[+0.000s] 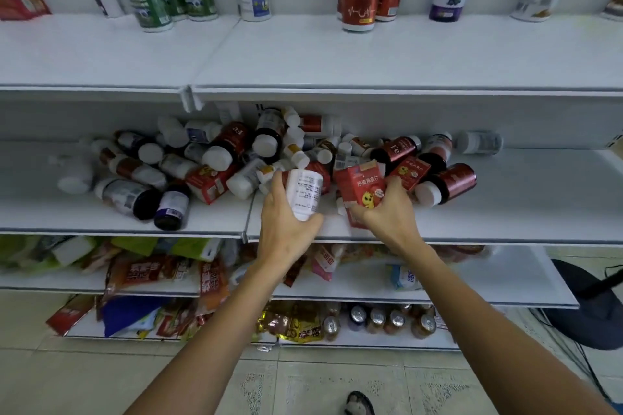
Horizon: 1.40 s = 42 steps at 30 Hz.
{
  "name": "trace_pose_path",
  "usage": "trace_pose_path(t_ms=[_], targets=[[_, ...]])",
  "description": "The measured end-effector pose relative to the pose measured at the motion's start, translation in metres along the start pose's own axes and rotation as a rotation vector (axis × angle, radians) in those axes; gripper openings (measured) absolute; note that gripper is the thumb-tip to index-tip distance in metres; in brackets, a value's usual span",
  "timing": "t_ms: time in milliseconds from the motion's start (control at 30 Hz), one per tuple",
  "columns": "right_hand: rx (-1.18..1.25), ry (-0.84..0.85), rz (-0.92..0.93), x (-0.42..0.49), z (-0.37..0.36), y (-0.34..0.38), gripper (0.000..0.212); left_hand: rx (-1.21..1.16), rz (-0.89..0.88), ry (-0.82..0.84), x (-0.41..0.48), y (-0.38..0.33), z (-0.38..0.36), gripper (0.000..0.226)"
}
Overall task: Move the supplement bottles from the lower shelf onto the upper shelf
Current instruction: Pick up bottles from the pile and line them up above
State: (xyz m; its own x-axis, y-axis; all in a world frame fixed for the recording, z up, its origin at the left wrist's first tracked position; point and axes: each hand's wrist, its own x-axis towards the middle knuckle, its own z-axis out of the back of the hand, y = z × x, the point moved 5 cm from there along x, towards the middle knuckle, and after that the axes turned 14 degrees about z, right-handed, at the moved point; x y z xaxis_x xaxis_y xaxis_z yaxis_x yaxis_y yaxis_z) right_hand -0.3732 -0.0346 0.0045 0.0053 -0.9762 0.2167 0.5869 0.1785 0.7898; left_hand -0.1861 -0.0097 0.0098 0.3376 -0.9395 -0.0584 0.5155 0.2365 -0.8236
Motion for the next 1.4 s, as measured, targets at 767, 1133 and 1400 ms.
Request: trace_pose_path(t_ms=[767, 1133, 1400], targets=[[0.684, 0.273, 0.378, -0.073, -0.226, 0.348, 0.061, -0.338, 0.058, -0.641, -0.125, 0.118, 0.404, 0.044], [0.885, 0.617, 0.449, -0.012, -0.307, 0.444, 0.037, -0.596, 0.106, -0.672, -0.028, 0.118, 0.47, 0.036], [0.928, 0.579, 0.468, 0.081, -0.345, 0.497, 0.057, -0.422, 0.054, -0.54, 0.072, 0.1, 0.507, 0.074]])
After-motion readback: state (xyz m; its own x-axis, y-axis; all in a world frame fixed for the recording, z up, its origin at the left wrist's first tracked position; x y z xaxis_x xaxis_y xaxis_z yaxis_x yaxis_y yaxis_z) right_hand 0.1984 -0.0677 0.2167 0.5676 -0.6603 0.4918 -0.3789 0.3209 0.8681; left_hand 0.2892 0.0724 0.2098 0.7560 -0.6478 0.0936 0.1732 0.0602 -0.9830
